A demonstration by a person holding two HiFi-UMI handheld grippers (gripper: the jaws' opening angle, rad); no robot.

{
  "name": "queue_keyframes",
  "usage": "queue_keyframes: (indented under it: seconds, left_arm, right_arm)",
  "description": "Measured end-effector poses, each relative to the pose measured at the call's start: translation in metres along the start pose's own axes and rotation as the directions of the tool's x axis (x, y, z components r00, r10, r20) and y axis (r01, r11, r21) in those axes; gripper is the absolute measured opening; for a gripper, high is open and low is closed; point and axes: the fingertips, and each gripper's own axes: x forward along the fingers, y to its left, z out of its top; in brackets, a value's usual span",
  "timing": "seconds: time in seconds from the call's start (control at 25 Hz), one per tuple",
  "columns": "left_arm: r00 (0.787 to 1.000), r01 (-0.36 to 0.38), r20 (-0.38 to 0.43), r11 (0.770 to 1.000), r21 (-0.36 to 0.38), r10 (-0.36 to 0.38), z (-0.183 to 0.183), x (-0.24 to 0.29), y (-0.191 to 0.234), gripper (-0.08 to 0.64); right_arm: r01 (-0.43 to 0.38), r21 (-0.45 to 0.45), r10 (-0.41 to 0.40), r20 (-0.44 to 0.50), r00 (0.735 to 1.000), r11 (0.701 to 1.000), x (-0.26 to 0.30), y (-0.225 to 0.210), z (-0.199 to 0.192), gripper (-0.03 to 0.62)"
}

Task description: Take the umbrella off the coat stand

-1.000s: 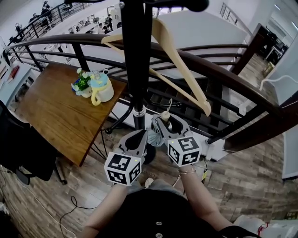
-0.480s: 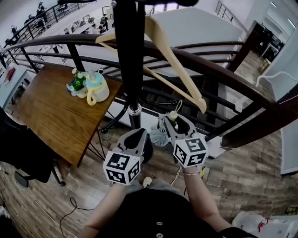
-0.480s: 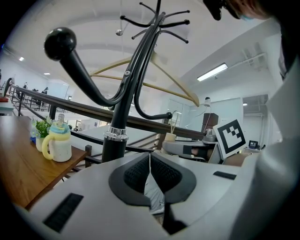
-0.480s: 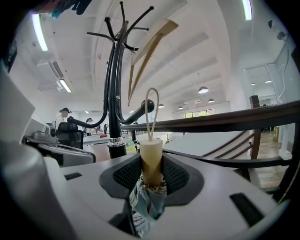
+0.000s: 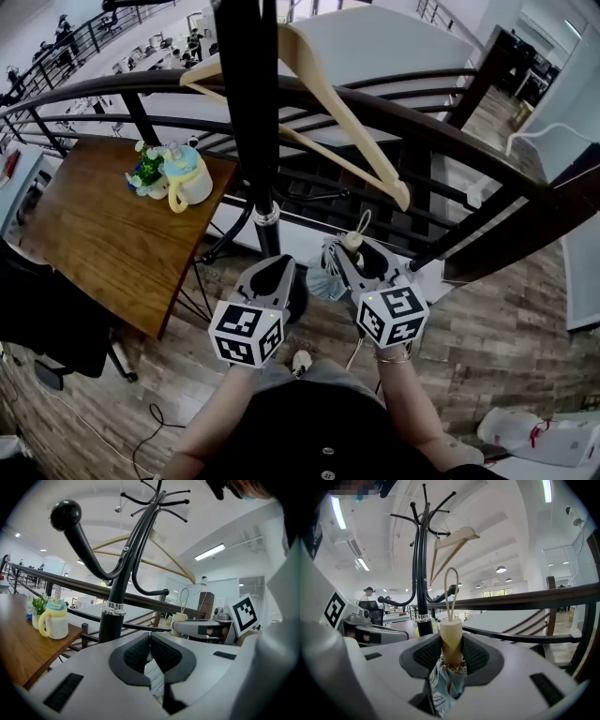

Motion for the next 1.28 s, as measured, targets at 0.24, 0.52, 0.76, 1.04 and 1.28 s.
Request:
queue_keyframes:
  seconds: [0.24,0.52,0.76,1.04,1.28]
  left_arm:
    - [0.998,0.061,-0.009,0.998,0.021,-0.061,0.001,-0.016,-0.012,0.017]
    - [0.995,0.094,0.015,0.992,0.086,-0.096,0.017,-0.043,-0.019,0.017]
    - [0.992,0.120,0.023,0.987,0.107,-0.123,0.022,-0.061,-0.019,0.017]
    - [0.991,0.127,0.028,0.984,0.128,-0.132,0.023,-0.071,-0.021,0.017]
    - [0.990,0.133,0.023,0.981,0.141,-0.137,0.019,-0.074,-0.028,0.017]
  right_arm:
    - [-0.024,-0.044,0.024,0.003,1.000,0.999,-0.023,0.032,0.014,0.143]
    - [-0.072,-0.095,0.074,0.026,0.997,0.993,-0.048,0.074,0.033,0.143]
    - [-0.113,-0.095,0.117,0.040,0.992,0.989,-0.056,0.095,0.036,0.143]
    - [-0.133,-0.125,0.136,0.018,0.991,0.983,-0.057,0.108,0.036,0.143]
    - [-0.188,-0.193,0.192,0.003,0.981,0.963,-0.063,0.110,0.046,0.143]
